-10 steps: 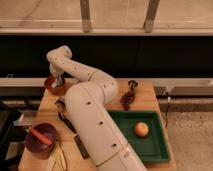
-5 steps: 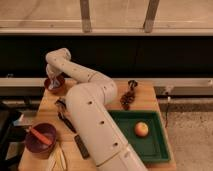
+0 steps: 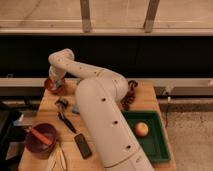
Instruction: Wipe red bowl with towel
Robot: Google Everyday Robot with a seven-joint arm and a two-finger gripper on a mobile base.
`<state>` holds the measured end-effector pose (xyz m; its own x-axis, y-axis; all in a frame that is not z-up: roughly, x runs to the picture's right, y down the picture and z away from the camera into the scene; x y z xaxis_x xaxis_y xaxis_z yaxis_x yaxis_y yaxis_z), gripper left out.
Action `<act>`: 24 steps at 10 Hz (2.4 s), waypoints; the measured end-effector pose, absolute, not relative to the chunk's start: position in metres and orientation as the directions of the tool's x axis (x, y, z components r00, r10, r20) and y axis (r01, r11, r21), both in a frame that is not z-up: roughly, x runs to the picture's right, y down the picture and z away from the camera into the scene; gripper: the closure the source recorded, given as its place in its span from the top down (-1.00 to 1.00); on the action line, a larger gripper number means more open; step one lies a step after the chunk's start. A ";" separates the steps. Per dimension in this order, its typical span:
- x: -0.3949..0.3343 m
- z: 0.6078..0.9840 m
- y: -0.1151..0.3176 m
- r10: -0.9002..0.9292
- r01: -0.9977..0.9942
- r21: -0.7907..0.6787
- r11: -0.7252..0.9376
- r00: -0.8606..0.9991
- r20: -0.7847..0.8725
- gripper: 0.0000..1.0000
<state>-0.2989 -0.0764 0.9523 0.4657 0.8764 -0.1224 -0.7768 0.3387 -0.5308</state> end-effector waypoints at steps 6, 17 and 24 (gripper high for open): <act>-0.324 0.983 -0.109 0.900 -0.787 -0.518 0.335 0.430 -0.072 -1.00; -0.286 0.968 -0.094 0.856 -0.782 -0.493 0.382 0.501 -0.131 -1.00; -0.300 0.974 -0.108 0.860 -0.765 -0.516 0.386 0.501 -0.099 -1.00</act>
